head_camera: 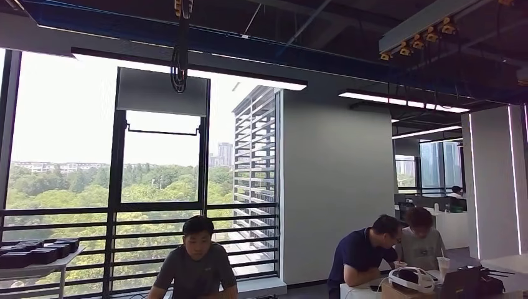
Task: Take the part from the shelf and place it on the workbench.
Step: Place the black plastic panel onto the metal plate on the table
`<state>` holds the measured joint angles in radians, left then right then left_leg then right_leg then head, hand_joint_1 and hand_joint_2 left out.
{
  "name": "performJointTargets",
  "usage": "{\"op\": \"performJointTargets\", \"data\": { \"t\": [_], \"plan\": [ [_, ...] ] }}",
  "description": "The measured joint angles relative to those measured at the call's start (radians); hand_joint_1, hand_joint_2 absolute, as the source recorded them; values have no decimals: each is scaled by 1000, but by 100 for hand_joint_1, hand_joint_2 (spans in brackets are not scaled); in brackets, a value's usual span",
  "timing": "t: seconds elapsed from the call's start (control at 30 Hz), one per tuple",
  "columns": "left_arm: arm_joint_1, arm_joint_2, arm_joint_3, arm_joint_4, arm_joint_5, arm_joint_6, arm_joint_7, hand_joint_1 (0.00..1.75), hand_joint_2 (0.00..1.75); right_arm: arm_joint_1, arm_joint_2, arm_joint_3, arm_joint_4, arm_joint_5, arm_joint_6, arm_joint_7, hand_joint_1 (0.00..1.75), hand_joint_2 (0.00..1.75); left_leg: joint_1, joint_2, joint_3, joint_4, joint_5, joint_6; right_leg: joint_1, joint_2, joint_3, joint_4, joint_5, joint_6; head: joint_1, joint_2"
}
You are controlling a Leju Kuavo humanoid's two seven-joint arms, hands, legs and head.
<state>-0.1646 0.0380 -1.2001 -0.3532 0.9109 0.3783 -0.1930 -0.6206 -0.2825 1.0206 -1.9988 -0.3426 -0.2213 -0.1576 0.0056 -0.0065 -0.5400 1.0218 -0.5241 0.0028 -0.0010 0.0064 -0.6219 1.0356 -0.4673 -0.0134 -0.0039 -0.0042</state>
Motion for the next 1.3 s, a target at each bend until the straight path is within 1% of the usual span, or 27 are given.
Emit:
{"op": "performJointTargets", "data": {
  "t": [0.07, 0.1, 0.13, 0.2, 0.23, 0.27, 0.3, 0.33, 0.37, 0.4, 0.43, 0.47, 0.53, 0.6, 0.63, 0.67, 0.73, 0.77, 0.8, 0.83, 0.87, 0.9, 0.93, 0.97, 1.03, 1.1, 1.3],
  "plan": [
    [-1, 0, 1, 0, 0, 0, 0, 0, 175, 0, 0, -1, 0, 0, -1, 0, 175, 175, 1, 2, 4, -1, -7, -11, -4, 1, 9, -11, -3, -9, 0, 0],
    [-2, 1, 1, 0, 0, 1, 0, 0, 175, 0, 0, -2, 0, -1, -1, 0, 175, 175, 1, 2, 0, 13, -18, -17, -7, 0, 16, -17, -4, -14, 0, 0],
    [-3, 1, 1, 0, 0, 1, 0, 0, 175, -1, 0, -2, 0, -1, -1, -1, 175, 175, 1, 2, -14, 48, -37, -22, -11, -2, 24, -22, -5, -18, 3, 0],
    [-3, 1, 1, 1, 0, 1, 0, 0, 175, -1, 0, -1, 0, -1, 0, -2, 175, 175, 5, 2, -75, 170, -86, -31, -12, -4, 34, -25, -10, -25, 9, 0],
    [-1, 1, 1, 1, 0, 1, 0, 0, 175, 0, 1, -1, 0, -1, 0, -2, 175, 175, 7, 2, -110, 230, -101, -34, -12, -4, 37, -24, -14, -26, 11, 0],
    [1, 1, 1, 1, 0, 1, 0, 0, 175, 2, 1, 0, 0, -1, 1, -2, 175, 175, 8, 2, -135, 263, -99, -36, -12, -4, 41, -24, -18, -26, 12, 0],
    [2, 1, 1, 1, 0, 1, 0, 0, 175, 3, 1, 1, 0, -1, 1, -2, 175, 175, 9, 2, -143, 261, -77, -37, -12, -3, 45, -23, -22, -25, 13, 0],
    [3, 1, 1, 2, 0, 1, 0, 0, 175, 5, 1, 1, 0, -1, 1, -2, 175, 175, 10, 2, -133, 220, -38, -37, -12, -2, 51, -22, -27, -23, 15, 0],
    [4, 2, 1, 2, 0, 1, 0, 0, 175, 5, 1, 1, 0, -1, 1, -2, 175, 175, 10, 2, -111, 155, 6, -34, -12, -1, 58, -21, -32, -20, 16, 0],
    [3, 2, 1, 2, 0, 2, 0, 0, 175, 5, 0, 1, 0, -1, 1, -2, 175, 175, 9, 2, -88, 96, 38, -31, -10, 0, 64, -19, -38, -16, 17, 0],
    [2, 2, 1, 3, 0, 2, 0, 0, 175, 5, 0, 1, 0, -1, 1, -2, 175, 175, 7, 2, -66, 47, 52, -25, -9, 0, 66, -17, -42, -11, 17, 0],
    [2, 2, 2, 3, 0, 2, 0, 0, 175, 5, 0, 1, 0, -1, 1, -2, 175, 175, 5, 2, -54, 21, 53, -18, -8, 0, 66, -16, -45, -6, 17, 0],
    [3, 2, 2, 4, 0, 2, 1, 0, 175, 5, 0, 1, 0, -1, 2, -2, 175, 175, 2, 1, -45, 9, 42, -5, -8, -1, 63, -17, -46, 6, 15, 0],
    [4, 2, 2, 4, 0, 2, 1, 0, 175, 5, 0, 0, 0, -1, 1, -3, 175, 175, 5, 1, -42, 2, 43, 5, -9, -2, 59, -5, -58, 17, 13, 0],
    [3, 2, 2, 5, 0, 3, 1, 0, 175, 4, 0, -1, -1, -1, 1, -3, 175, 175, 8, 1, -40, -2, 44, 11, -10, -2, 44, 27, -77, 21, 11, 0],
    [2, 2, 2, 5, 0, 2, 1, 0, 175, 5, 0, -2, -1, -1, 1, -3, 175, 175, 9, 1, -37, -4, 44, 15, -11, -2, 18, 78, -102, 24, 8, 0],
    [1, 1, 2, 5, 0, 2, 1, 0, 175, 8, -1, -2, 0, -1, -1, -2, 175, 175, 8, 2, -36, -4, 41, 21, -11, -2, -55, 209, -150, 28, 2, 0],
    [2, 1, 2, 5, 0, 2, 1, 0, 175, 10, -2, -2, 1, -2, -2, 0, 175, 175, 7, 2, -35, -4, 39, 22, -11, -2, -81, 249, -154, 29, 1, 0],
    [3, 1, 2, 6, 1, 2, 1, 0, 175, 12, -3, -2, 3, -2, -4, 2, 175, 175, 7, 1, -32, -4, 36, 22, -11, -2, -92, 255, -138, 28, -1, 0],
    [3, 1, 2, 6, 1, 2, 0, 0, 175, 12, -3, -2, 4, -2, -8, 6, 175, 175, 7, 1, -28, -4, 33, 21, -11, -2, -83, 221, -104, 26, -2, 0],
    [3, 1, 2, 6, 2, 2, -2, 0, 175, 11, -4, -2, 6, 0, -12, 13, 175, 175, 7, 0, -23, -3, 30, 18, -11, -2, -59, 157, -59, 23, -3, 0],
    [3, 1, 2, 6, 3, 2, -4, 0, 175, 9, -4, -3, 7, 3, -18, 23, 175, 175, 5, -1, -19, -3, 26, 15, -9, -2, -31, 93, -27, 18, -3, 0],
    [2, 0, 2, 6, 3, 1, -5, 0, 175, 5, -4, -4, 8, 7, -25, 36, 175, 175, 4, -1, -17, -2, 22, 11, -8, -2, -8, 37, -7, 14, -3, 0],
    [1, 0, 3, 6, 3, 1, -5, 0, 175, 1, -4, -4, 10, 10, -33, 51, 175, 175, 2, 0, -17, -1, 20, 6, -6, -2, 6, 4, 0, 10, -2, 0],
    [0, 0, 3, 6, 3, 2, -1, 0, 175, -6, -5, -6, 18, 13, -46, 78, 175, 175, 0, 1, -17, 1, 17, 6, -5, -1, 12, -13, -4, 7, -1, 0],
    [-2, 0, 3, 6, 3, 1, 2, 0, 175, -16, -6, -7, 33, 6, -54, 103, 175, 175, 0, 2, -15, -1, 16, 10, -5, 1, 12, -13, -5, 5, 2, 0],
    [-8, -5, 3, 6, 2, -1, 6, 0, 175, -55, -11, -8, 105, -37, -65, 150, 175, 175, 1, 1, -9, -15, 21, -3, -3, 0, 13, -13, -8, -3, 8, 0]
  ]
}}
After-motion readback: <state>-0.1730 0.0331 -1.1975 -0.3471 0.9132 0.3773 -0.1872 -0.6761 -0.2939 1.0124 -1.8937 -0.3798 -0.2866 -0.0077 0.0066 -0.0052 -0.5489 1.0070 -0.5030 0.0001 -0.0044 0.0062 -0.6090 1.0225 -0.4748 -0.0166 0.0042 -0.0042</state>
